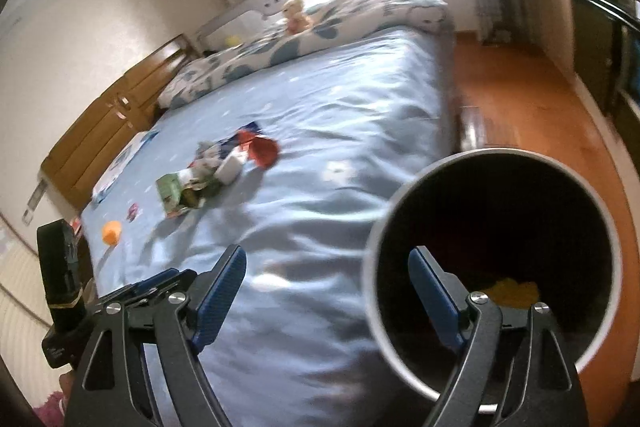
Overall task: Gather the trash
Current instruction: 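Grasp the green juice pouch with the left tool while the right tool grasps the red bag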
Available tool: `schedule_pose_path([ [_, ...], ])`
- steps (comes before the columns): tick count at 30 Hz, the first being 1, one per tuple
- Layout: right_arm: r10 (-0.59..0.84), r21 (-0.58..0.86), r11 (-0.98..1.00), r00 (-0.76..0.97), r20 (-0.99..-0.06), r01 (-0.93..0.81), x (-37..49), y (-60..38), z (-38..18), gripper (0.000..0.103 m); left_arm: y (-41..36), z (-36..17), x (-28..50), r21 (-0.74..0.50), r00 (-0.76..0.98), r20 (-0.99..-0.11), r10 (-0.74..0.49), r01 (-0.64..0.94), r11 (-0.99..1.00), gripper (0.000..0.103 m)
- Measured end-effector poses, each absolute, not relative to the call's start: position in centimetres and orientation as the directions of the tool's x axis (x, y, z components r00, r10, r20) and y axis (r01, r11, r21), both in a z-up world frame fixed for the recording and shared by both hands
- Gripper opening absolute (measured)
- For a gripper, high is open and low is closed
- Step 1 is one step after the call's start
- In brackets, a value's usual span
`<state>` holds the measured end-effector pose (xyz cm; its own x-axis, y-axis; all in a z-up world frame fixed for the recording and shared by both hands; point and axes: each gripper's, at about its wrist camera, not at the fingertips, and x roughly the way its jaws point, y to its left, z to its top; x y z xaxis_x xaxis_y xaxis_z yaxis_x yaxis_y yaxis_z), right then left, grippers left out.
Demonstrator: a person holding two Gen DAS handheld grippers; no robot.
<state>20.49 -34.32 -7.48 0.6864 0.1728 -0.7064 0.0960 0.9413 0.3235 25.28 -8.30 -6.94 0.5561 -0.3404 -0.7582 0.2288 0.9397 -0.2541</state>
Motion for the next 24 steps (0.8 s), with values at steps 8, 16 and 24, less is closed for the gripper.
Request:
schedule_pose_path([
  [8,0.236,0.339,0.940,0.658,-0.715,0.031,23.6,-30.1,-9.1,0.085,-5.1,-7.1,25.5,-0.235,0.575,-0.769,-0.278,0.149,0.960,0.059],
  [16,0.271,0.340,0.940,0.637,-0.722,-0.015,26.6,-27.4,-10.5,0.085,-3.6,-7.6,27.0,-0.237,0.572,-0.782,-0.247,0.093,0.967,0.062],
  [24,0.277,0.344,0.939,0.627,-0.728,-0.015,30.6,-26.9,-11.5,0.085,-4.0,-8.0,31.1,-0.234,0.581,-0.776,-0.247,0.098,0.967,0.067],
])
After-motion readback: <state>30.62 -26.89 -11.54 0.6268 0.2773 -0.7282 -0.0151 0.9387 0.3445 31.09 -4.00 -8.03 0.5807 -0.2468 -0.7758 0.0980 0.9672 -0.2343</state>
